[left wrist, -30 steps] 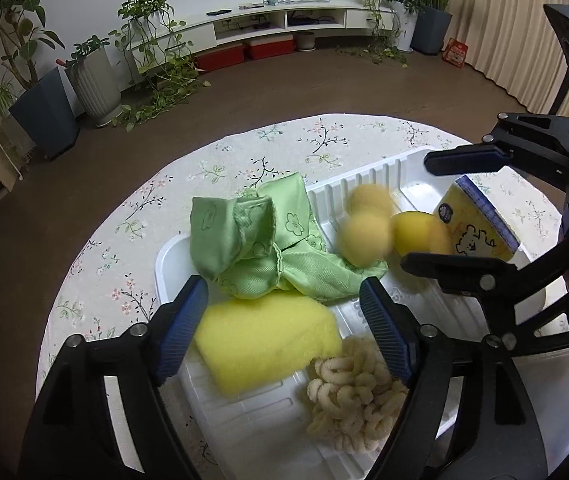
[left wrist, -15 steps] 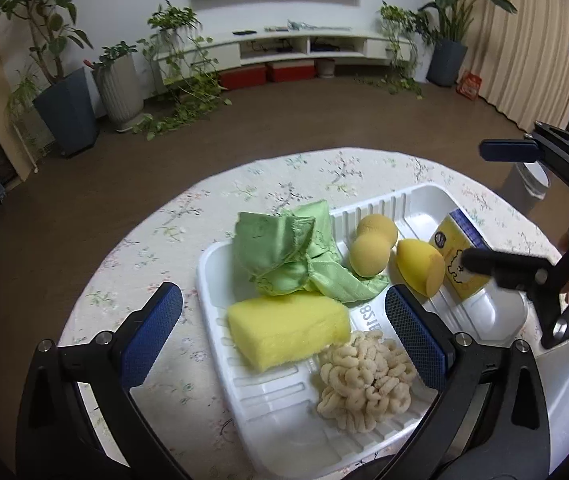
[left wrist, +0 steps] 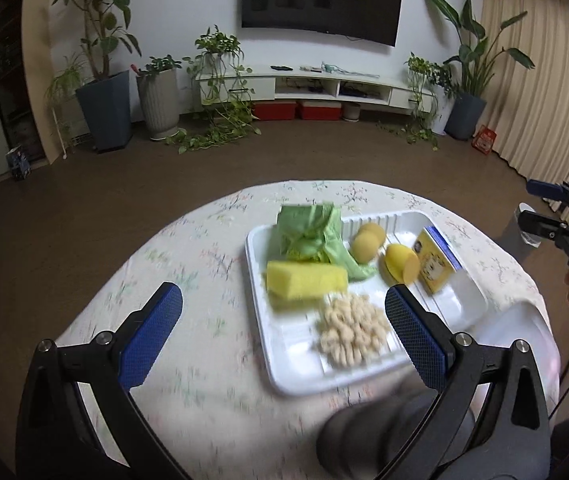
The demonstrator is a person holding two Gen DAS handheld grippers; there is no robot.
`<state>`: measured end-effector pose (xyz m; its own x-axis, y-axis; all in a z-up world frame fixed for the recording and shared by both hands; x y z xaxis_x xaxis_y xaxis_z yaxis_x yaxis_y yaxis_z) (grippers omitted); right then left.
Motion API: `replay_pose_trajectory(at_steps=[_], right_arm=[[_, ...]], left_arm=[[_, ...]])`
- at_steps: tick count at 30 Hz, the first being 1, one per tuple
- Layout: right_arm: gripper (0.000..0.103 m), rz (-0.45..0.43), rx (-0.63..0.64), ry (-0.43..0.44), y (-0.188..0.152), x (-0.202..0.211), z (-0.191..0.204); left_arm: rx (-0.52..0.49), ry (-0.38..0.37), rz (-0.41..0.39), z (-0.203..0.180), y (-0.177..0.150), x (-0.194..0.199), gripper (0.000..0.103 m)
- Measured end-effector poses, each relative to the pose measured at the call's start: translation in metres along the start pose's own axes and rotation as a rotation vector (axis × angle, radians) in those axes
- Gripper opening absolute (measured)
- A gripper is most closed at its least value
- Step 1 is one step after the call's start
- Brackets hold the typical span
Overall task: Organize soft objects
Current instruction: 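Move both tools back toward the tissue pack and knitted scrubbers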
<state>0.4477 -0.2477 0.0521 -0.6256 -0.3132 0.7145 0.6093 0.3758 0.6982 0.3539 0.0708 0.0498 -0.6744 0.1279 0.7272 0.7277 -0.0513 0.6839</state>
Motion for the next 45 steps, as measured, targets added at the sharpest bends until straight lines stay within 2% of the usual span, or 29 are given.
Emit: replay_pose_trajectory(at_steps=[4,12,21,29,37,45], right_arm=[[0.103,-0.012,-0.053,0.007,-0.028,0.027,-0.004],[0.103,-0.010,-0.155,0.025,-0.099,0.071,0.000],[0.103,0.011,-0.233,0.063,-0.168,0.094,0.022],[0.103,0.036,-0.222,0.079,-0.210,0.108,0.062],[0.103,0.051,-0.177,0.123,-0.249,0.118,0.120],[0.103,0.062,-0.081,0.133,-0.267,0.122,0.164]], left_arm=[[-0.002,0.018,-0.015,-0.004,-0.031,0.027,0.103],[0.073,0.013,-0.018,-0.008,-0.092,0.068,0.103],[0.118,-0.018,0.004,-0.027,-0.157,0.094,0.103],[0.115,-0.053,0.024,-0.059,-0.197,0.104,0.103],[0.117,-0.099,0.069,-0.089,-0.235,0.097,0.103],[0.083,-0.083,0.072,-0.104,-0.241,0.089,0.103]])
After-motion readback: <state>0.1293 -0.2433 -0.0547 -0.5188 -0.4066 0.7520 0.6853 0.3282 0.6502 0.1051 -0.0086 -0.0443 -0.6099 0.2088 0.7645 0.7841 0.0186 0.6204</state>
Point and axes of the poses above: each gripper's, at about its wrist camera, not at the fingertips, and x roughly against the way its jaws point, z to its left, y to its top, the point moved 3 cm from there along -x, roughly the way its jaws point, and after that the axes turned 4 degrees about z, right-handed, at the moved point
